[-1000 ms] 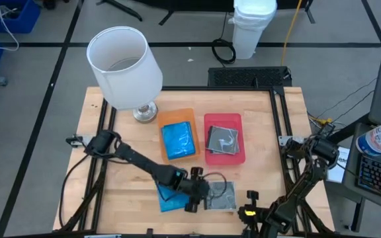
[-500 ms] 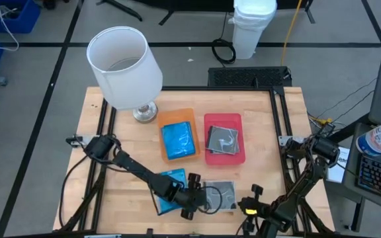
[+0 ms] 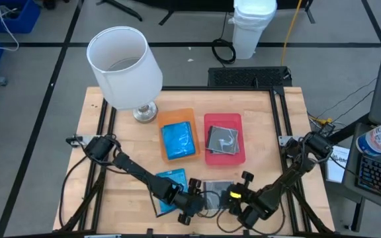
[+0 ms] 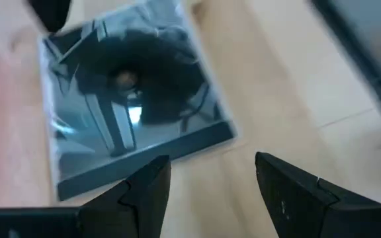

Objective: Pick & place jewel cases by type
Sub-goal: Put the black CD case into the pink bin

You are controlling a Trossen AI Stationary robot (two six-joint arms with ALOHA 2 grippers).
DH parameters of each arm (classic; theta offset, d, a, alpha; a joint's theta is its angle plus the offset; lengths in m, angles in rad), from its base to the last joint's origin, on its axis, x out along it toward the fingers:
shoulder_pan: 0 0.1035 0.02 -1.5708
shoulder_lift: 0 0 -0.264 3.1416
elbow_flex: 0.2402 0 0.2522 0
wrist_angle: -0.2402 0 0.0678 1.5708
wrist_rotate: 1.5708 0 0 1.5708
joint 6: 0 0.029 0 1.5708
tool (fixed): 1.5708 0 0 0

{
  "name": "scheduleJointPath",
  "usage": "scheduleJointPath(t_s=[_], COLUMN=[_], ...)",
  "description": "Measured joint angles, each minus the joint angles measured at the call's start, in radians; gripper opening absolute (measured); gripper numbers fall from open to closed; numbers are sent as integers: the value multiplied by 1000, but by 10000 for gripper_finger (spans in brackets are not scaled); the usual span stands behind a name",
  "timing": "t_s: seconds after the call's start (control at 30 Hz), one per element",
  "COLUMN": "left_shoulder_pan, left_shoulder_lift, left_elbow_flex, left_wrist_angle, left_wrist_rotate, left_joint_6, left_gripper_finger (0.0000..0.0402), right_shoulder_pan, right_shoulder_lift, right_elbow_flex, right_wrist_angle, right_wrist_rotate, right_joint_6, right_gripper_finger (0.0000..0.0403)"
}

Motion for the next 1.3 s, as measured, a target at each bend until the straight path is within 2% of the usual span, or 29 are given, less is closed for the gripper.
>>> scheduleJointPath(t_s=[0.1, 0.2, 0.3, 0.57, 0.77, 1.03, 1.2, 1.3], left_shoulder_pan=[-14, -23, -25, -29, -35, -64, -74, -65], left_shoulder_lift=[0, 0, 12, 45, 46, 82, 96, 108], left_elbow_flex=[0, 0, 0, -1, -1, 0, 1, 2], left_wrist_angle=[16, 9, 37, 37, 42, 124, 117, 109], left_wrist_rotate=[-14, -73, -67, -80, -84, -99, -212, -202], left_joint_6=[-7, 21, 28, 42, 123, 231, 305, 330], left_gripper_finger=[225, 225, 225, 225, 225, 225, 225, 225], right_shoulder_pan=[-28, -50, -60, -44, -21, -22, -30, -31], right_shoulder_lift=[0, -2, -9, -78, -86, -85, -96, -96], right_elbow_flex=[0, 0, 0, 0, -3, -104, -209, -255], right_wrist_angle=[-48, -73, -65, -71, -70, 35, 223, 348], right_wrist_rotate=[-63, -131, -186, -220, -329, -342, -358, -325], right_joint_6=[14, 33, 0, 59, 153, 276, 284, 276], right_gripper_finger=[0, 0, 0, 0, 0, 0, 0, 0])
